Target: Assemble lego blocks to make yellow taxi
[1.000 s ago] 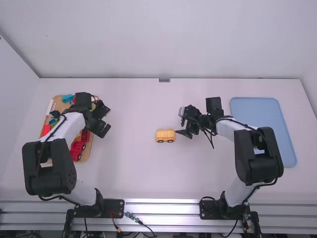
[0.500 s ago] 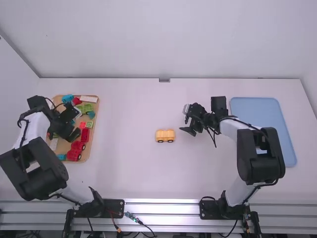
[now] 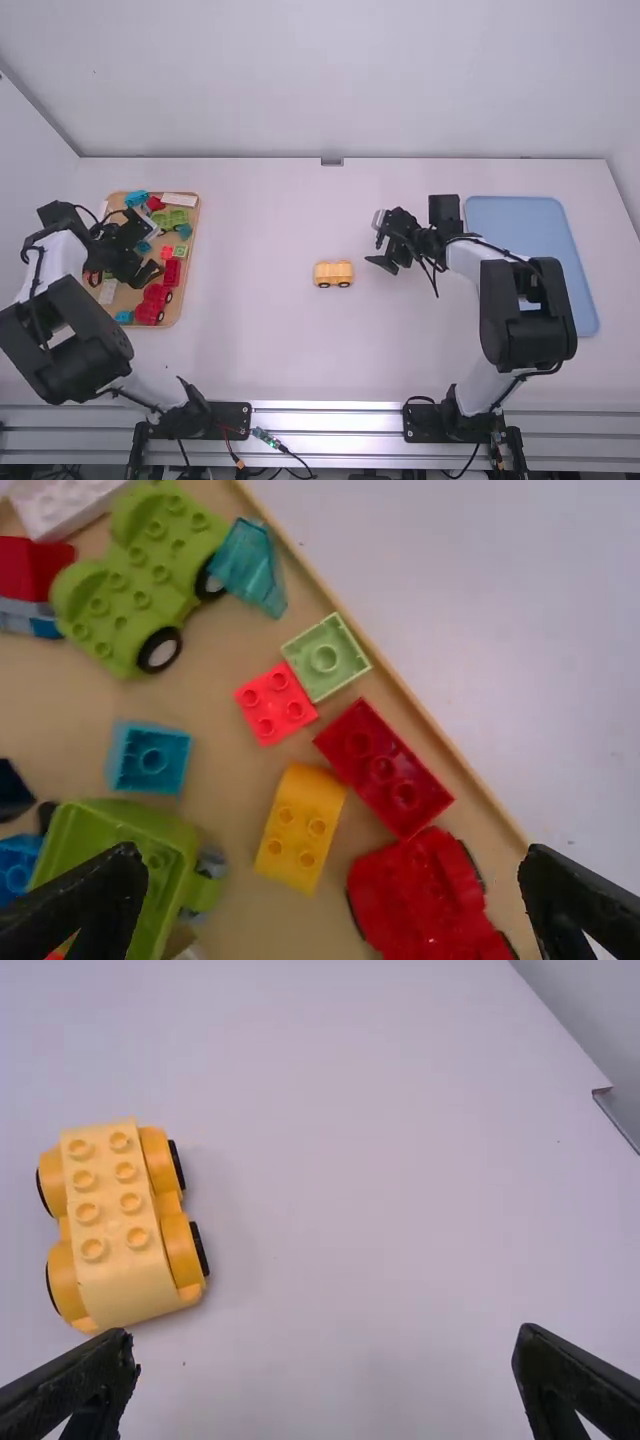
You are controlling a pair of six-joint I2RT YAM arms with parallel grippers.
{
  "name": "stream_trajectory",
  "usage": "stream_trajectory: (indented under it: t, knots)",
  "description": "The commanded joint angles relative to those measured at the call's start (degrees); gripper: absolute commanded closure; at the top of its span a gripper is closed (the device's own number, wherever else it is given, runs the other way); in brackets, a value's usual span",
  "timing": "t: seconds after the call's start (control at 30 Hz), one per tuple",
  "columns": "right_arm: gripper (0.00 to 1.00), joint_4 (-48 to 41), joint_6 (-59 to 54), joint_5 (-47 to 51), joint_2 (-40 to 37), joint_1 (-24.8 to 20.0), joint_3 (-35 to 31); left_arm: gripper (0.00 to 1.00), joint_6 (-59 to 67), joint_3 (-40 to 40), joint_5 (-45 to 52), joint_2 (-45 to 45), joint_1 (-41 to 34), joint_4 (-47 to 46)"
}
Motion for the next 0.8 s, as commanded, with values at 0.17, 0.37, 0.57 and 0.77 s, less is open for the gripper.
stream_trajectory:
  t: [0.17,0.37,0.57,0.77]
  knots:
    - [0.01,-0.2,0.0,-0.2,-1.1,-0.1,0.7,0.01,3.3,15.1,-3.1,15.5,-1.0,-11.5]
    - [0.01,0.2,0.0,-0.3,-1.1,-0.2,0.7,0.01,-0.4,17.1,4.0,18.0,-1.0,-9.8]
    - [0.01,3.1,2.3,0.2,-1.1,-0.2,0.6,0.01,-1.9,16.4,-2.6,18.0,-1.0,-8.7]
    - [0.01,8.1,8.7,0.1,-1.1,-0.2,0.7,0.01,-0.7,16.2,-2.7,18.0,-1.0,-4.7]
